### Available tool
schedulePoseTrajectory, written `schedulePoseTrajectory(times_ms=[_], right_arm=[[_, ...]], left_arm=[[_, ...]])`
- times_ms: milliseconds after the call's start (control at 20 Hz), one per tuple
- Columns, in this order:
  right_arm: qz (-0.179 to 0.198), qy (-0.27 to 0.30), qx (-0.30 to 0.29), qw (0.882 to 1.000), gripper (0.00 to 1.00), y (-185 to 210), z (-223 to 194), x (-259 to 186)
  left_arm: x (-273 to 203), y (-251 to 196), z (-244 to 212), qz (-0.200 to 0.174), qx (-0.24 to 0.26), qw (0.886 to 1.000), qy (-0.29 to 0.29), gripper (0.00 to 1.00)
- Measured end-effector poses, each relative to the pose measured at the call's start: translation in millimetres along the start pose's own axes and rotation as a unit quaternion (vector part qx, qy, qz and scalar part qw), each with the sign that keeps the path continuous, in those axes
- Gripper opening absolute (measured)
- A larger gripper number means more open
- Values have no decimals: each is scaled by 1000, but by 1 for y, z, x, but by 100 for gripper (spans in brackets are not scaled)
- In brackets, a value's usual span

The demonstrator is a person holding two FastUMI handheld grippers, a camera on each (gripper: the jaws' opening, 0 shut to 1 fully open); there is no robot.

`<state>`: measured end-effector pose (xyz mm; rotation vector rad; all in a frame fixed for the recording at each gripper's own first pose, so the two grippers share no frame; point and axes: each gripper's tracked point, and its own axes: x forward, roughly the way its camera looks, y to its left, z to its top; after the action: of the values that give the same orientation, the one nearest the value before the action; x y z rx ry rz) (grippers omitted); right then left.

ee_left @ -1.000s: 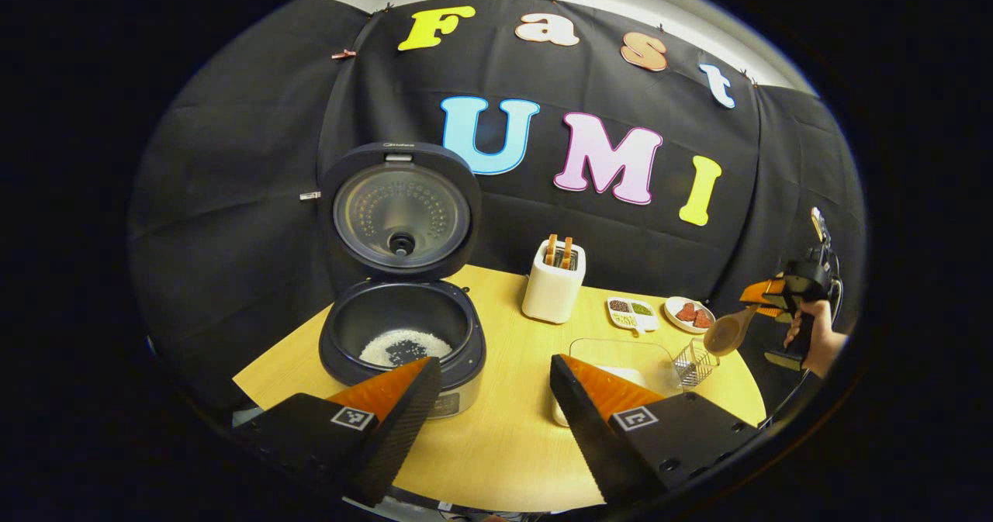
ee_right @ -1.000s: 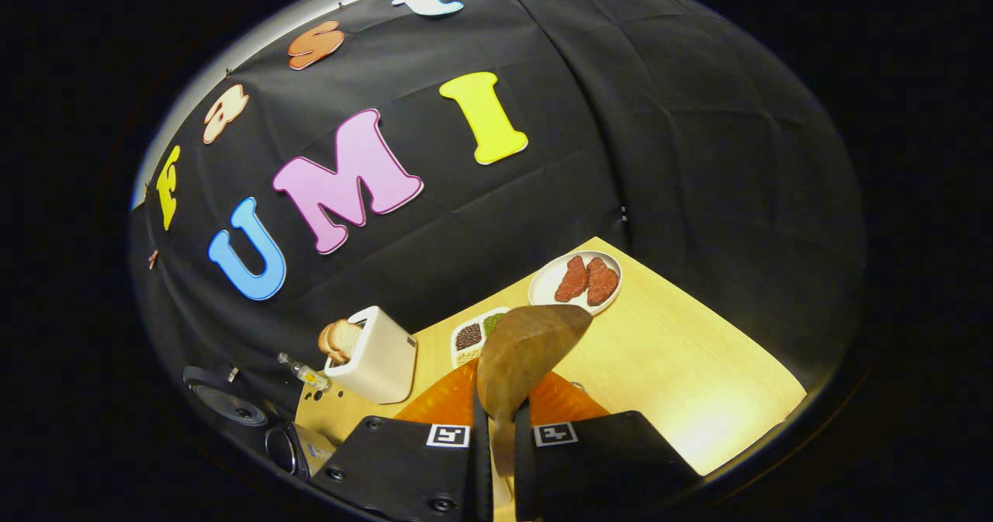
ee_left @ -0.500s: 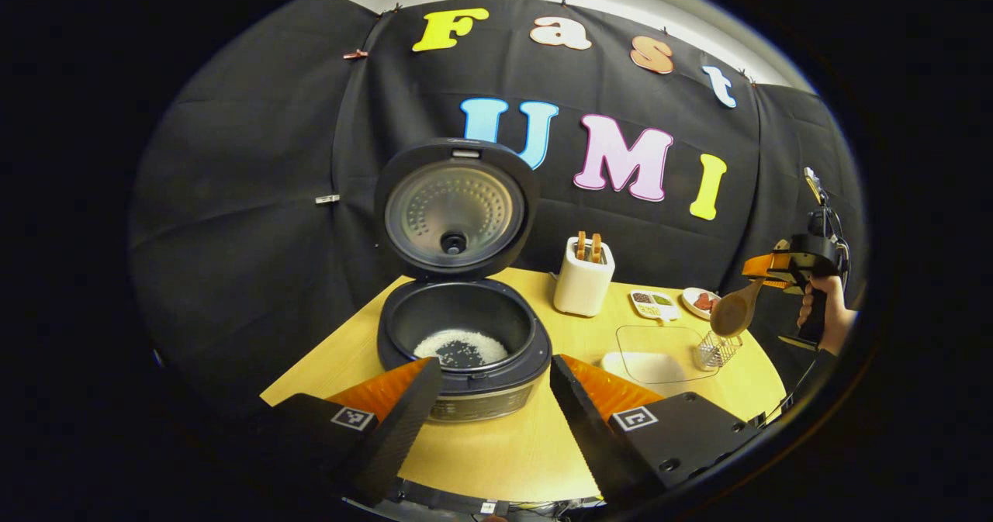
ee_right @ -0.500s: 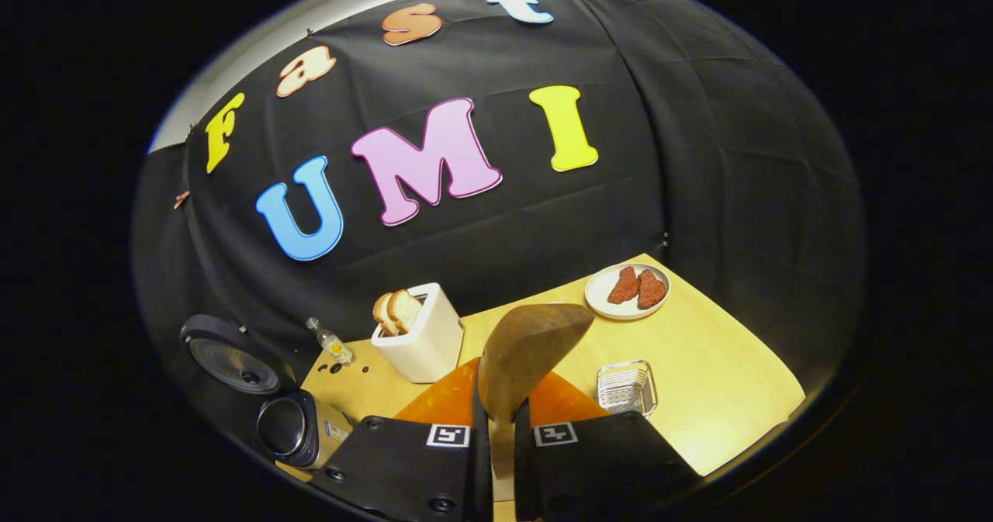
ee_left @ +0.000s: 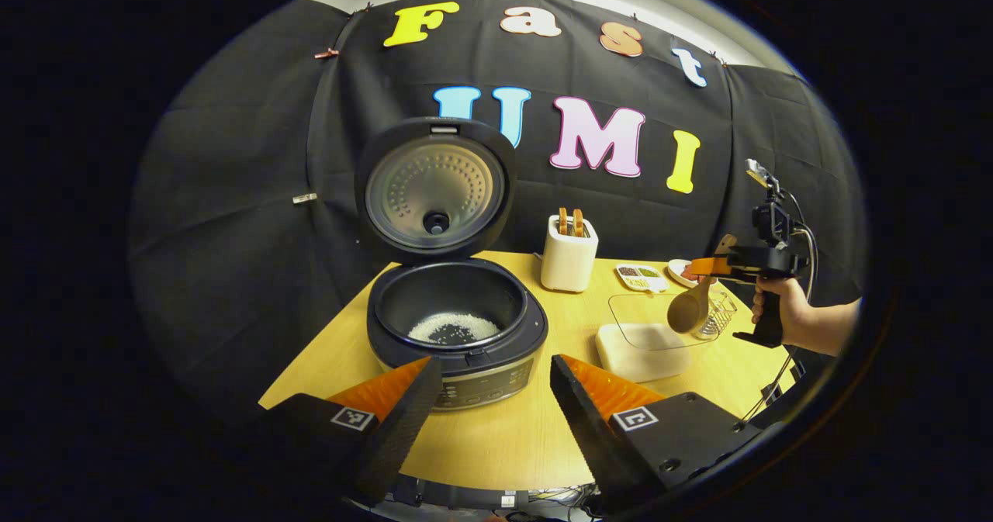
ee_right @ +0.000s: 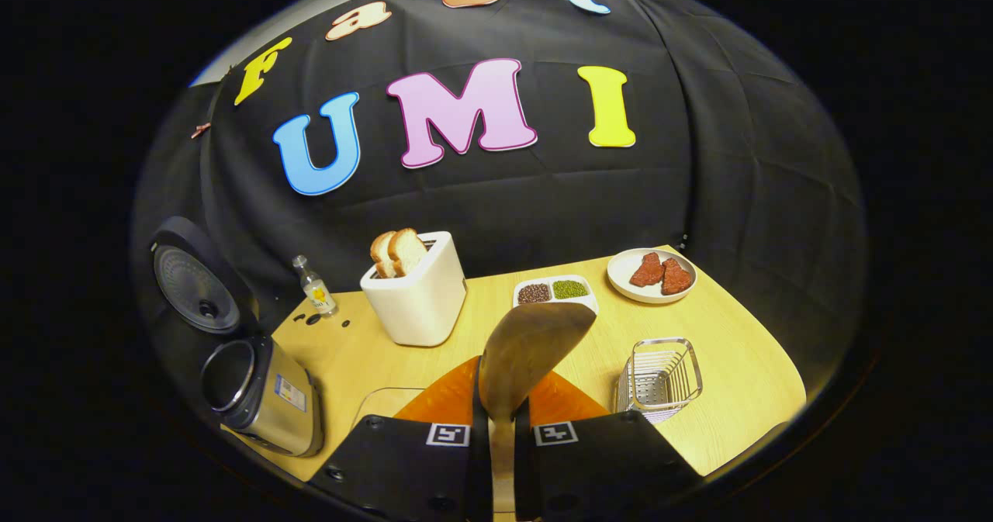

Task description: Close the left gripper, press the button to open the rice cooker; take a wooden spoon from the chopstick holder with the right hand, scoop a spoonful of rice and pour it into the rice cooker, then put the wooden spoon back into the chopstick holder.

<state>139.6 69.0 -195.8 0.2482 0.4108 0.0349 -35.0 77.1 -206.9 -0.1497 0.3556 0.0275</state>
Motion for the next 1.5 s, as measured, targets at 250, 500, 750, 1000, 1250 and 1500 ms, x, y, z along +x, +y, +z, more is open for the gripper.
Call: schedulePoseTrajectory(times_ms=[250,500,750,1000,1250,1500], right_arm=[[-11,23,21,999,16,1,-37,13],[15,41,37,998,16,36,-56,0],[35,71,95,992,16,65,-68,-8],[48,100,184,977,15,88,-72,-17],[42,105,236,965,16,85,-69,-21],[20,109,344,932,16,56,-69,-23]], left_arm=[[7,-3,-16,-2,-1,1000,19,96],[8,-5,-15,-11,-7,1000,23,93],[5,-4,-13,-9,-13,1000,19,96],[0,-4,-13,-19,-16,1000,15,96],[-1,3,-8,-26,-9,1000,8,96],[0,10,2,-20,-6,1000,-1,96]])
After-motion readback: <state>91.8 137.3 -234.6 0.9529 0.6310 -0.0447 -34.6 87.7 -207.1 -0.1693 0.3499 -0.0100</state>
